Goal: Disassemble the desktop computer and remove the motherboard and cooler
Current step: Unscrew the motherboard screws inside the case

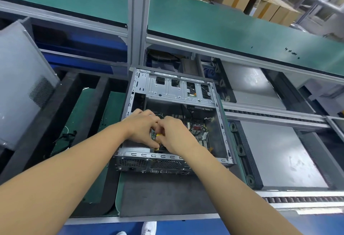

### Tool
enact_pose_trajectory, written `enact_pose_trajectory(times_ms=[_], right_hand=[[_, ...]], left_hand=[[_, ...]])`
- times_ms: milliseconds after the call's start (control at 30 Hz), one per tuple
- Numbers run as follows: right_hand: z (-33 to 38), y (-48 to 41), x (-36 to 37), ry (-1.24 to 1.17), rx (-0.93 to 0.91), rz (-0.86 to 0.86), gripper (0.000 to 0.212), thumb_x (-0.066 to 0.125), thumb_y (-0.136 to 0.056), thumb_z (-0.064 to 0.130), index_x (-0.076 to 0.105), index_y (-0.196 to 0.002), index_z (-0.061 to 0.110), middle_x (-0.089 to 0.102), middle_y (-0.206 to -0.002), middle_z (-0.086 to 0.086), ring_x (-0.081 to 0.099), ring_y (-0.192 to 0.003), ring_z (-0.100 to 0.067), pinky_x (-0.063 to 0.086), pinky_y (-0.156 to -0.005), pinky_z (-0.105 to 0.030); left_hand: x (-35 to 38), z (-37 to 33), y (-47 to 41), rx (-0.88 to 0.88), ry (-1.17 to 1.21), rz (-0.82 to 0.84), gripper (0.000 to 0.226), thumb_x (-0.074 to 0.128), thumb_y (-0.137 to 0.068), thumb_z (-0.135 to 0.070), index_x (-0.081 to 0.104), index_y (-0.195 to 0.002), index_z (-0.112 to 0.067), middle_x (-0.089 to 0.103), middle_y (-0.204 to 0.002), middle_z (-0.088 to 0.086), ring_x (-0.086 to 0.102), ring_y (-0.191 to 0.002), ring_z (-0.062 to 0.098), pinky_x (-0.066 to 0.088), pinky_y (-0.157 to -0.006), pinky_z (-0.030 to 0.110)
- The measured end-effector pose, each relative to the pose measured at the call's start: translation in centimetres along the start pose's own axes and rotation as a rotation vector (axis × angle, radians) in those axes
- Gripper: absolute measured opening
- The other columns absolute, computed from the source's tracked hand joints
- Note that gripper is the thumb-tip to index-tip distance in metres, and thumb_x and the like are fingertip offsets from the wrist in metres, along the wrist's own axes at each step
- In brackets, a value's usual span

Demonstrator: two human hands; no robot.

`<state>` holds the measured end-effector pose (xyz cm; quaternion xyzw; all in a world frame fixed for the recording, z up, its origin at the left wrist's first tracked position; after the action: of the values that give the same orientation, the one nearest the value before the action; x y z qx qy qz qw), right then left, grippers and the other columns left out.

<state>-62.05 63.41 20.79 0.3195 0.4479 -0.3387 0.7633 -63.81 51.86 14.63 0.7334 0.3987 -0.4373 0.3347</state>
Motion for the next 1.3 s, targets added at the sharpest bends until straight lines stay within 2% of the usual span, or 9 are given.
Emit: enact_pose_trajectory(times_ms=[133, 267, 433, 567, 733, 833, 967, 1100, 1300], right_hand=[[-0.8, -0.3, -0.4, -0.021, 0.020, 0.008, 0.011, 0.069, -0.086, 0.016, 0.068, -0.097, 0.014, 0.053, -0.098, 0.000, 0.056, -0.091, -0.021, 0.042, -0.076, -0.027], [-1.3, -0.5, -0.3, -0.009, 0.097, 0.002, 0.024, 0.073, -0.086, 0.034, 0.058, -0.081, 0.015, 0.059, -0.082, -0.001, 0.051, -0.076, -0.018, 0.035, -0.058, -0.029], [-0.9, -0.8, -0.1, 0.033, 0.058, 0.071, 0.009, 0.069, -0.085, 0.018, 0.066, -0.089, 0.010, 0.068, -0.087, -0.007, 0.062, -0.081, -0.025, 0.043, -0.062, -0.029], [-0.9, -0.7, -0.1, 0.015, 0.029, 0.131, 0.013, 0.064, -0.084, 0.010, 0.064, -0.085, 0.024, 0.062, -0.081, 0.002, 0.062, -0.080, -0.024, 0.044, -0.066, -0.028], [-1.1, -0.5, -0.2, -0.084, 0.132, 0.024, 0.022, 0.070, -0.085, 0.036, 0.057, -0.085, 0.018, 0.061, -0.083, 0.002, 0.057, -0.072, -0.017, 0.036, -0.053, -0.026], [-0.5, -0.6, 0.1, 0.033, 0.123, 0.049, 0.022, 0.066, -0.090, 0.030, 0.052, -0.081, 0.015, 0.066, -0.090, -0.010, 0.054, -0.073, -0.022, 0.037, -0.060, -0.029], [-0.7, -0.7, -0.5, 0.082, 0.092, 0.059, 0.007, 0.060, -0.089, 0.010, 0.063, -0.094, 0.013, 0.066, -0.100, -0.009, 0.060, -0.083, -0.026, 0.044, -0.066, -0.030], [-1.1, -0.4, -0.3, 0.035, 0.089, 0.094, 0.026, 0.062, -0.087, 0.006, 0.068, -0.109, 0.018, 0.056, -0.112, -0.006, 0.059, -0.094, -0.024, 0.048, -0.081, -0.031], [-0.9, -0.6, -0.3, -0.090, 0.143, 0.001, 0.023, 0.068, -0.088, 0.035, 0.062, -0.097, 0.016, 0.057, -0.100, -0.004, 0.057, -0.085, -0.020, 0.038, -0.060, -0.024]], left_hand=[[-0.1, -0.2, 0.0, -0.013, -0.044, -0.027, 0.040, 0.053, -0.059, -0.081, 0.053, -0.068, -0.042, 0.055, -0.113, -0.030, 0.033, -0.121, 0.002, 0.024, -0.102, 0.034], [0.0, -0.3, 0.0, -0.007, -0.108, -0.060, 0.063, 0.044, -0.059, -0.088, 0.068, -0.094, -0.041, 0.046, -0.101, -0.035, 0.036, -0.116, 0.003, 0.030, -0.100, 0.038], [-0.1, -0.3, -0.1, 0.010, -0.066, -0.014, 0.053, 0.048, -0.058, -0.090, 0.061, -0.085, -0.047, 0.044, -0.111, -0.037, 0.033, -0.120, 0.003, 0.027, -0.101, 0.037], [0.0, -0.1, 0.0, 0.003, -0.075, -0.025, 0.043, 0.054, -0.062, -0.081, 0.058, -0.073, -0.040, 0.054, -0.113, -0.030, 0.034, -0.121, 0.004, 0.028, -0.102, 0.037], [-0.1, -0.5, 0.0, -0.015, -0.116, -0.071, 0.052, 0.051, -0.061, -0.087, 0.061, -0.080, -0.040, 0.057, -0.097, -0.027, 0.039, -0.109, 0.004, 0.032, -0.094, 0.037], [-0.1, -0.5, -0.1, -0.009, -0.098, -0.054, 0.054, 0.049, -0.056, -0.093, 0.060, -0.077, -0.044, 0.057, -0.100, -0.028, 0.037, -0.107, 0.003, 0.031, -0.092, 0.036], [-0.1, -0.1, -0.2, 0.014, -0.054, -0.023, 0.059, 0.054, -0.062, -0.082, 0.069, -0.100, -0.039, 0.054, -0.116, -0.032, 0.035, -0.120, 0.004, 0.028, -0.099, 0.037], [-0.1, -0.1, -0.2, -0.003, -0.055, -0.049, 0.037, 0.059, -0.065, -0.075, 0.058, -0.077, -0.040, 0.051, -0.106, -0.033, 0.035, -0.117, 0.004, 0.028, -0.098, 0.036], [-0.1, -0.3, -0.1, -0.052, -0.059, -0.074, 0.044, 0.055, -0.062, -0.073, 0.063, -0.085, -0.036, 0.058, -0.094, -0.025, 0.037, -0.108, 0.004, 0.031, -0.095, 0.036]])
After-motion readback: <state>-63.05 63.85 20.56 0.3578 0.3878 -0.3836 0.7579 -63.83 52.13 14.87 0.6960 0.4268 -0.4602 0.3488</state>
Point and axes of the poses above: each hand's wrist, its own y-axis away from the middle knuckle, its own x-axis out of the palm, z = x × y, the point moved 5 cm from there along -y, towards the middle knuckle
